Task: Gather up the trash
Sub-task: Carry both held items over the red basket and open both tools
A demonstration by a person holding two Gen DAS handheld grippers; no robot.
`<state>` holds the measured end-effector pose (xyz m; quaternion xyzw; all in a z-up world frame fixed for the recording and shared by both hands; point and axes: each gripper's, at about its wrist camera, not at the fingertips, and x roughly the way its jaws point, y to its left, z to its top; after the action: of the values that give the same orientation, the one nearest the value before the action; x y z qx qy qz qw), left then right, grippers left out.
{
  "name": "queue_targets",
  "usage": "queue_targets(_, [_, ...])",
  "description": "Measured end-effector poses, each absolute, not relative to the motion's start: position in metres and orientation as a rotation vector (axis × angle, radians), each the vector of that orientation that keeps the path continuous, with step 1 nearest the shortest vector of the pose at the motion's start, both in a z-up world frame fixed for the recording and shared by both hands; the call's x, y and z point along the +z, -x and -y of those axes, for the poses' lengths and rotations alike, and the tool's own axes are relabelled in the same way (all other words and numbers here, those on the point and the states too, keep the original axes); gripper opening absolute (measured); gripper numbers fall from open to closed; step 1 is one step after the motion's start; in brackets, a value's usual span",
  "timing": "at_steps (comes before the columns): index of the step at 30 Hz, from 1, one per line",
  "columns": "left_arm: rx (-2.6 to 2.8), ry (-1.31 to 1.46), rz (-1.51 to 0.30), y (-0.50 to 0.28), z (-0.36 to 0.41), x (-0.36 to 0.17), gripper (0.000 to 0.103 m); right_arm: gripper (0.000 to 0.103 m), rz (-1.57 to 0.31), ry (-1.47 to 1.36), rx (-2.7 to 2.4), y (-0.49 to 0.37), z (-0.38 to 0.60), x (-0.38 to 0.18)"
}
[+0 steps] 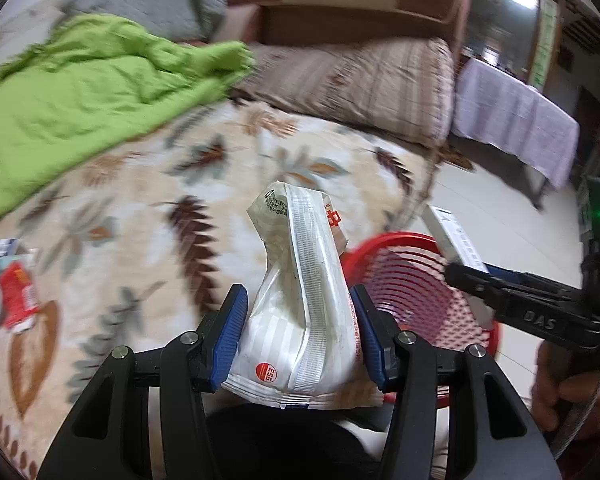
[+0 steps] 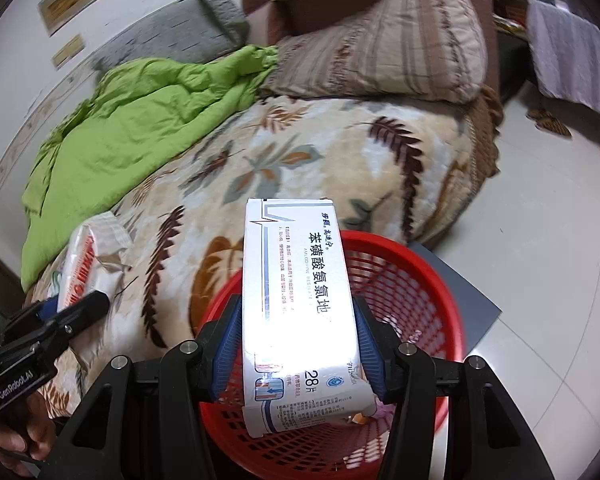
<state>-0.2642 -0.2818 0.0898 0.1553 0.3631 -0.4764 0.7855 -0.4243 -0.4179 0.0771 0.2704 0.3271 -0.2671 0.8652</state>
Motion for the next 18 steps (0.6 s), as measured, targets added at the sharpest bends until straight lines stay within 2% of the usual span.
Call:
queue_targets(6, [-1.167, -0.412, -0.831, 0.291, 0.320, 0.080, 0.052, 0.059, -0.681, -0.595, -0.596, 0.439, 0.429, 0.074])
queue_targets(10, [-1.164, -0.432, -0.830, 0.299, 0.325, 0.078, 0.070, 0.064, -0.670, -0.610, -0.637, 0.450, 0.436, 0.074])
queue_targets(18, [-1.086, -0.353, -0.823, 0.279, 0.292, 0.086, 0.071, 0.064, -0.658, -0.615, -0.607, 0.442, 0.430, 0.078])
